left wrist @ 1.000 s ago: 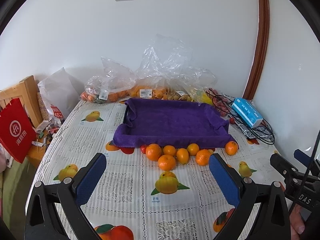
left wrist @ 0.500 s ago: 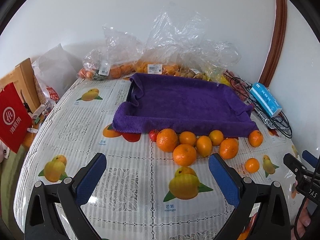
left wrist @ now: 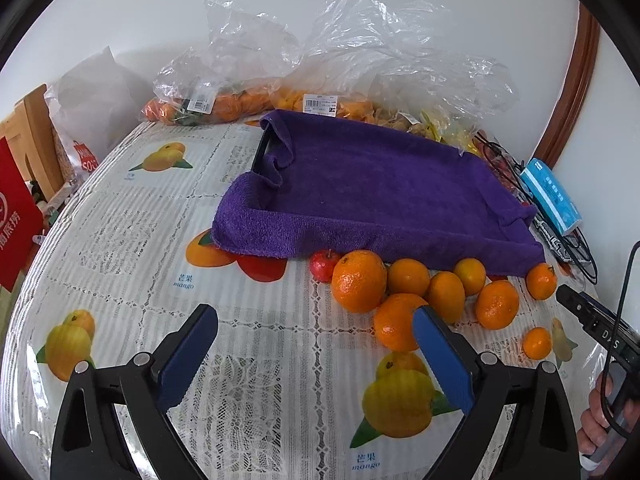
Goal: Organize fruits
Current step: 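Close the right tool on a large orange while the left tool grasps another orange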
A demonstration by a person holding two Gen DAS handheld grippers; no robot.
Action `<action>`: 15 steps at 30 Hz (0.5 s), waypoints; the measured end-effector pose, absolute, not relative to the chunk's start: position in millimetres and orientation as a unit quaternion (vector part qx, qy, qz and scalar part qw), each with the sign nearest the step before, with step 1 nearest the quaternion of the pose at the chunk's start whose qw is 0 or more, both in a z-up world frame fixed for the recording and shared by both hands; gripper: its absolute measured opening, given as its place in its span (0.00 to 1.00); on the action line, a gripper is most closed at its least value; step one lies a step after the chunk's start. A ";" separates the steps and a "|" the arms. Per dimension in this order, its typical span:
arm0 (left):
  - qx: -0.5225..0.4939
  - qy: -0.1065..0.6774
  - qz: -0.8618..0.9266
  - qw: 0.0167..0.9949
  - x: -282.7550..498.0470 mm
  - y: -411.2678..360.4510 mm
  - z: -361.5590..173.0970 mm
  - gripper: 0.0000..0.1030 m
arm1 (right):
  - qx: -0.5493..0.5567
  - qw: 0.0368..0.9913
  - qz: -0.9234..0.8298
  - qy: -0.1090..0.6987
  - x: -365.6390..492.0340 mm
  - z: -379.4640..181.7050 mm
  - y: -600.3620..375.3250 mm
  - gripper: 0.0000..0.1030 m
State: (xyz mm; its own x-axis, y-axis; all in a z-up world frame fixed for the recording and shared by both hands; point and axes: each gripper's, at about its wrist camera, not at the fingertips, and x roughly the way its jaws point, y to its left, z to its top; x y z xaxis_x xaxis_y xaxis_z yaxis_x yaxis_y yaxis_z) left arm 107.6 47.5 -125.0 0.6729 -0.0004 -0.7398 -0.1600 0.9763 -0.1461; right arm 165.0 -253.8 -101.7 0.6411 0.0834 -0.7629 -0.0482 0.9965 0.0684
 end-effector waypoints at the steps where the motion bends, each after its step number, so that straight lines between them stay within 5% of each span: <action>1: -0.104 0.401 0.043 0.909 108.2 49.2 -126.0 0.95 | 0.020 0.906 0.037 0.422 170.1 -103.9 -253.0 0.64; 7: -0.105 0.403 0.034 0.908 113.7 53.1 -130.5 0.95 | 0.018 0.899 0.041 0.436 193.8 -120.1 -249.6 0.61; 15: -0.106 0.403 0.018 0.909 120.6 51.3 -137.4 0.95 | 0.011 0.895 0.041 0.445 209.3 -135.6 -243.4 0.44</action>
State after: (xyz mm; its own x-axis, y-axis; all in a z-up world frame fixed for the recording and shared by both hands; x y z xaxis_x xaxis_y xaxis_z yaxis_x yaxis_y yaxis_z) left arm 120.6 51.3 -137.4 0.6743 -0.0531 -0.7365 -0.1173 0.9770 -0.1778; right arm 209.3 -243.4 -135.6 0.6011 0.0828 -0.7949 -0.0631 0.9964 0.0560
